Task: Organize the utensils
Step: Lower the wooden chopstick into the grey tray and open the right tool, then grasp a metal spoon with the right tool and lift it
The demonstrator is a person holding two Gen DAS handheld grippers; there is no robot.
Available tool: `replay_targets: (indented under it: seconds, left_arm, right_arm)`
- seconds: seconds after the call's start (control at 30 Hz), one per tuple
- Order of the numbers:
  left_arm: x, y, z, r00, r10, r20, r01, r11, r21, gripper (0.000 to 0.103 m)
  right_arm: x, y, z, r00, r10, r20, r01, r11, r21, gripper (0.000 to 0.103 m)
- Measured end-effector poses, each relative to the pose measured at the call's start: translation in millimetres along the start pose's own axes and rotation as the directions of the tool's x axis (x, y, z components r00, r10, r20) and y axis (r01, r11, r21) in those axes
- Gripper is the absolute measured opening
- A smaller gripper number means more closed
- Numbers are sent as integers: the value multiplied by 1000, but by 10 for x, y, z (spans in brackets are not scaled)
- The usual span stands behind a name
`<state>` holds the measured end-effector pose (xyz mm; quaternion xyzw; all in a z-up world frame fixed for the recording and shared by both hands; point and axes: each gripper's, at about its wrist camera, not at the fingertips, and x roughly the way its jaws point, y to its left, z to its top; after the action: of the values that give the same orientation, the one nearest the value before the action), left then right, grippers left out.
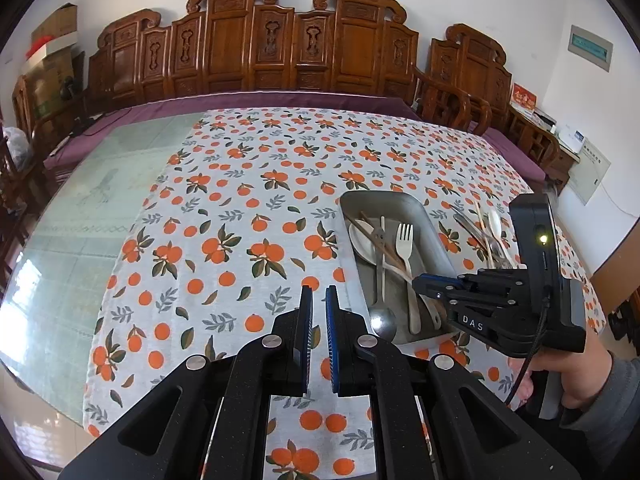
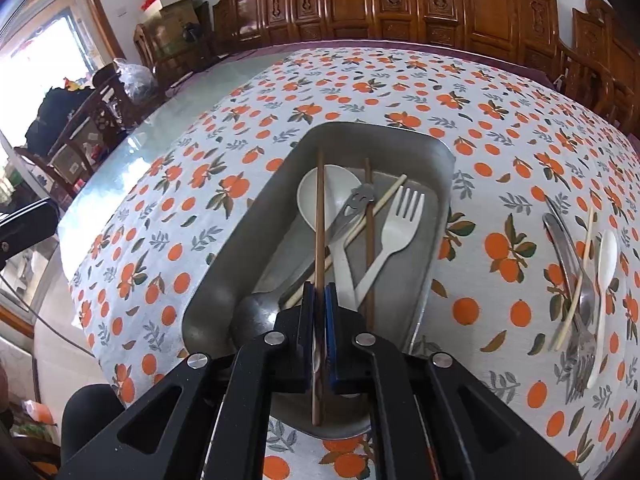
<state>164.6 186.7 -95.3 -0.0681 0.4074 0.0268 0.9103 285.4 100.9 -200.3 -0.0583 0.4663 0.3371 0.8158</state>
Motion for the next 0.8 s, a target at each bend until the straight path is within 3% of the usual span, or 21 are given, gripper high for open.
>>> replay_targets:
  seconds: [0.27, 0.37, 0.53, 0.8]
  left_arm:
    - [-13, -127, 9, 1000, -17, 5, 17, 1000, 5, 6]
    - [-14, -264, 14, 1000, -16, 10, 16, 999, 28, 18]
    - [48, -480, 41, 999, -32, 6, 32, 998, 48, 21]
    - [246, -835, 89, 998, -68, 2, 68, 996, 60, 51]
  right_arm:
    - [-262, -107, -50, 997, 33, 69, -30, 999, -33, 10]
    - [-445, -270, -115, 995, 18, 102, -13, 998, -54, 11]
    - [-693, -641, -212, 991, -12, 135, 20, 998, -55, 11]
    - [-897, -1423, -373, 983, -114, 147, 114, 993, 6, 11]
